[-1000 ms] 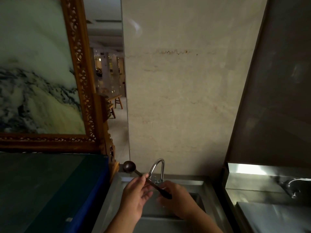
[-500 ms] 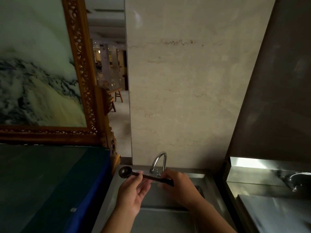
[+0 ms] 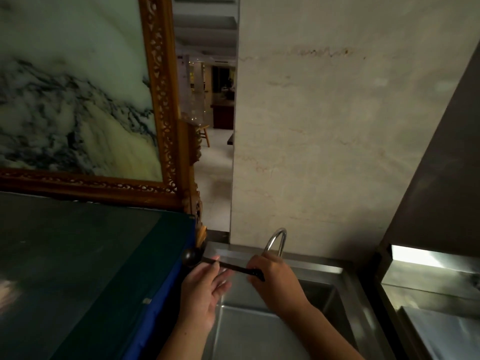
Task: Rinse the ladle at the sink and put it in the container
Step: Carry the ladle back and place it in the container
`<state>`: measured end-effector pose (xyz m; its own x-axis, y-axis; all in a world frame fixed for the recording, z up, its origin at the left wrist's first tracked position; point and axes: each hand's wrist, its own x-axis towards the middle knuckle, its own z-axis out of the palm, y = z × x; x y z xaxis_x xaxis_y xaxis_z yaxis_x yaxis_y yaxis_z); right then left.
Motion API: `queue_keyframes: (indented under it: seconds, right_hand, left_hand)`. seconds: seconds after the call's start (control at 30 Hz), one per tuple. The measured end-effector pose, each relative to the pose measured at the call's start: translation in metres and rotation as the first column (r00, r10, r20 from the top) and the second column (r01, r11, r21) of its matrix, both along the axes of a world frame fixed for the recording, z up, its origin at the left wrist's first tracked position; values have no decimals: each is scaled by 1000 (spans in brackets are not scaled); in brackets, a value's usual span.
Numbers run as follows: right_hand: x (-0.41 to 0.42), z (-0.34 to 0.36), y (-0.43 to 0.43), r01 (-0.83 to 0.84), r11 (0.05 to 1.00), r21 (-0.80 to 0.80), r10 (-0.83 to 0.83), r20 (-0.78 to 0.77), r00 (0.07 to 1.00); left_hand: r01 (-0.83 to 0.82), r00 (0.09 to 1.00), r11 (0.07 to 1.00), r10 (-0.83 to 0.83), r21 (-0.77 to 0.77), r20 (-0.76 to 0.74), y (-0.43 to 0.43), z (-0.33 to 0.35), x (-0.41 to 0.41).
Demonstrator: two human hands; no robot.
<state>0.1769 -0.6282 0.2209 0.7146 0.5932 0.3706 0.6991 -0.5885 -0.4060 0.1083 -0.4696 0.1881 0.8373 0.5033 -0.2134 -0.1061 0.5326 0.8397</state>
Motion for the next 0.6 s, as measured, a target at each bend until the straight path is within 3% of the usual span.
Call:
queue_keyframes:
  seconds: [0.3,0.6]
  right_hand:
    - [-40,-19,76,-271,962,-41,271,-9,963]
    - [-115,-27,138,-692,720,-59,688,-75,722]
  left_hand:
    - [-284,956,959,282,-13,-74,57,-17,-81]
    - [-668,734,744,665,30,-139,53,-20,-205]
